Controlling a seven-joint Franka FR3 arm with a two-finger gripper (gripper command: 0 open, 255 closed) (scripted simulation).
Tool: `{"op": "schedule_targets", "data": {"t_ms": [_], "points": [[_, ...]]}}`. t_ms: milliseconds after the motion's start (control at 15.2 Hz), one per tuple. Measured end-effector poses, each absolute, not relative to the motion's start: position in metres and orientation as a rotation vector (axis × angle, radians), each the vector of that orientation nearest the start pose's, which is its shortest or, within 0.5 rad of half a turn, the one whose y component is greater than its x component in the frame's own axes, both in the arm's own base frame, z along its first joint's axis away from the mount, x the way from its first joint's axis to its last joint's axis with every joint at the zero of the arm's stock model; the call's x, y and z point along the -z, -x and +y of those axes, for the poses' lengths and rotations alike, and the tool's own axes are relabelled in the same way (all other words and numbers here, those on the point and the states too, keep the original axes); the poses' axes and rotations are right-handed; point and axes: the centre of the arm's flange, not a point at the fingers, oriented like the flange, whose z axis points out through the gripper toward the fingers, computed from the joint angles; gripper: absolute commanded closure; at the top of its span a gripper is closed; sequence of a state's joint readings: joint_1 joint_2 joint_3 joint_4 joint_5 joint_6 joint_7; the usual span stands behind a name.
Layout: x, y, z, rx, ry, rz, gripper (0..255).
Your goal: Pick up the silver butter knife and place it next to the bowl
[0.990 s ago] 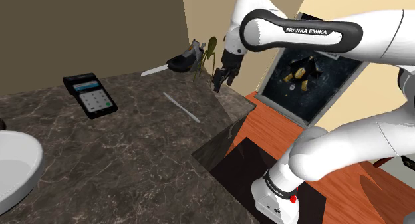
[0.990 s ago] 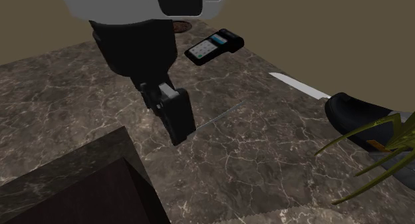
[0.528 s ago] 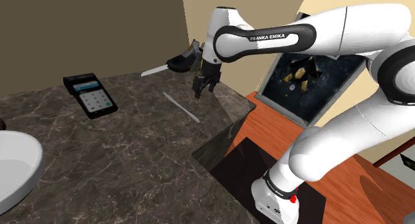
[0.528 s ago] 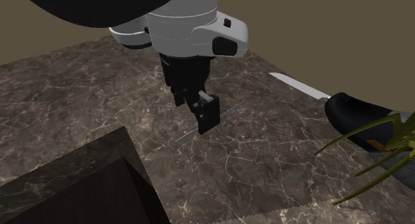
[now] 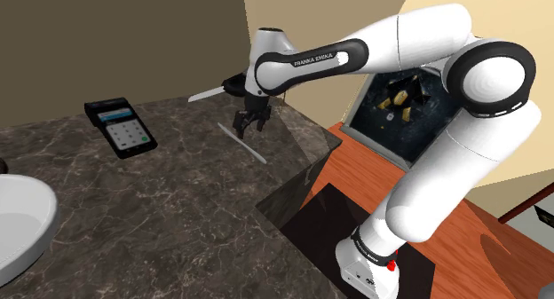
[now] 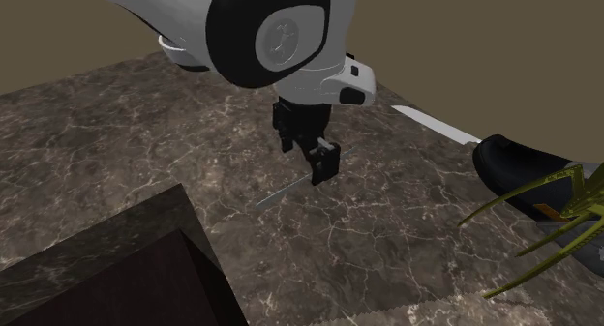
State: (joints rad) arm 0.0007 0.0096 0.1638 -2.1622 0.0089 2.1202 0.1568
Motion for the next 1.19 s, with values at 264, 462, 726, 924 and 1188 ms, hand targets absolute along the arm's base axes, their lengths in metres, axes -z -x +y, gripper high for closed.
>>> {"op": "schedule_targets", "data": {"t_ms": [264, 462, 726, 924, 1188], "points": [[-0.366, -0.527, 0.091, -0.083, 3.138, -0.004, 0], [-0.352, -0.527, 0.091, -0.082, 3.138, -0.004, 0], [-0.348, -0.527, 0.090, -0.082, 3.138, -0.004, 0], [-0.348, -0.527, 0.090, -0.082, 3.138, -0.004, 255], [-0.348, -0.527, 0.090, -0.082, 3.138, -0.004, 255]]}}
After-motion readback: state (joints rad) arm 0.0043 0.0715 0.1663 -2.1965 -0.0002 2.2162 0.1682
